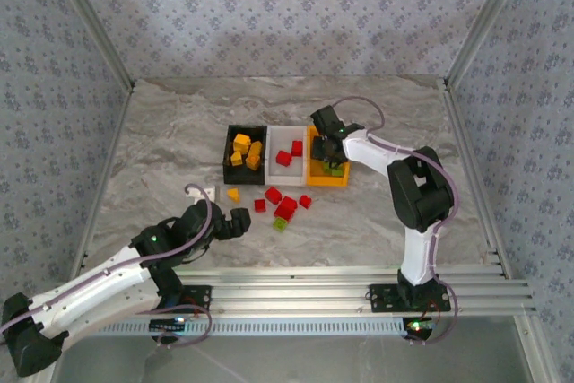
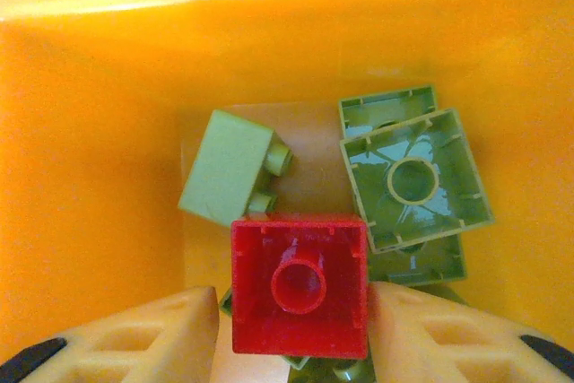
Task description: Sort the legos into containers by color
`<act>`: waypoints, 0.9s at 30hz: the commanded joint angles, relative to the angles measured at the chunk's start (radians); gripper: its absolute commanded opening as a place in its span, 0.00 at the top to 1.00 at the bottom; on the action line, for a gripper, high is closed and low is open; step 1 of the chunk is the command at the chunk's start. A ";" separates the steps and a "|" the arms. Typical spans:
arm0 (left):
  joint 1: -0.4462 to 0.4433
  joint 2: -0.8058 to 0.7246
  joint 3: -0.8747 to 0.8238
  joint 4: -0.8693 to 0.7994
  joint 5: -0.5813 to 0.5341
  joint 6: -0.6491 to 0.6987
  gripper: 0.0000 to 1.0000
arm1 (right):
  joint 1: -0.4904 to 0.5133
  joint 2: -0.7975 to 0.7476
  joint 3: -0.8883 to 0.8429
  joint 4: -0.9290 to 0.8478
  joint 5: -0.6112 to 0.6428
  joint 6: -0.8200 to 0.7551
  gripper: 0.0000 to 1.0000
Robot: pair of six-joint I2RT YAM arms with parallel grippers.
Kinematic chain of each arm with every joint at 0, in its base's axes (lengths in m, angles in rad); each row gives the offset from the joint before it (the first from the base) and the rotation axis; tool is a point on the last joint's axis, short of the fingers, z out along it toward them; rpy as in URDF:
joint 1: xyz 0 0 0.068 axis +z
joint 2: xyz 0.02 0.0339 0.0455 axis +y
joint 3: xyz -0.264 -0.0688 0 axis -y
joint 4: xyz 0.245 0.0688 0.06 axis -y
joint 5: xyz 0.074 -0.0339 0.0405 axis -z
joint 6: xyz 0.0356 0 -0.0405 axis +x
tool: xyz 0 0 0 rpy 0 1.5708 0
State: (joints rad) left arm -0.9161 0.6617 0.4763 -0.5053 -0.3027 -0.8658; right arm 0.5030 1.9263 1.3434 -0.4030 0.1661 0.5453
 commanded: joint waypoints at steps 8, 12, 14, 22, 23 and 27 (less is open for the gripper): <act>0.008 -0.023 -0.013 -0.022 0.007 -0.012 0.00 | 0.018 -0.001 -0.030 0.024 0.066 0.043 0.62; 0.008 -0.029 -0.016 -0.021 0.006 -0.015 0.00 | 0.019 -0.014 -0.037 0.031 0.070 0.038 0.65; 0.008 -0.031 -0.015 -0.024 0.006 -0.016 0.01 | 0.022 -0.035 -0.047 0.049 0.071 0.028 0.66; 0.008 -0.034 -0.016 -0.019 0.007 -0.013 0.01 | 0.055 -0.147 -0.069 0.082 0.105 -0.014 0.66; 0.008 -0.034 -0.015 -0.019 0.005 -0.013 0.01 | 0.061 -0.165 -0.076 0.087 0.105 -0.018 0.66; 0.008 -0.038 -0.013 -0.024 0.001 -0.008 0.01 | 0.101 -0.248 -0.117 0.101 0.098 -0.033 0.66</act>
State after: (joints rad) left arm -0.9161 0.6411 0.4675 -0.5064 -0.2996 -0.8661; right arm 0.5762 1.7493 1.2537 -0.3180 0.2455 0.5381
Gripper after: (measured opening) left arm 0.994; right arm 0.342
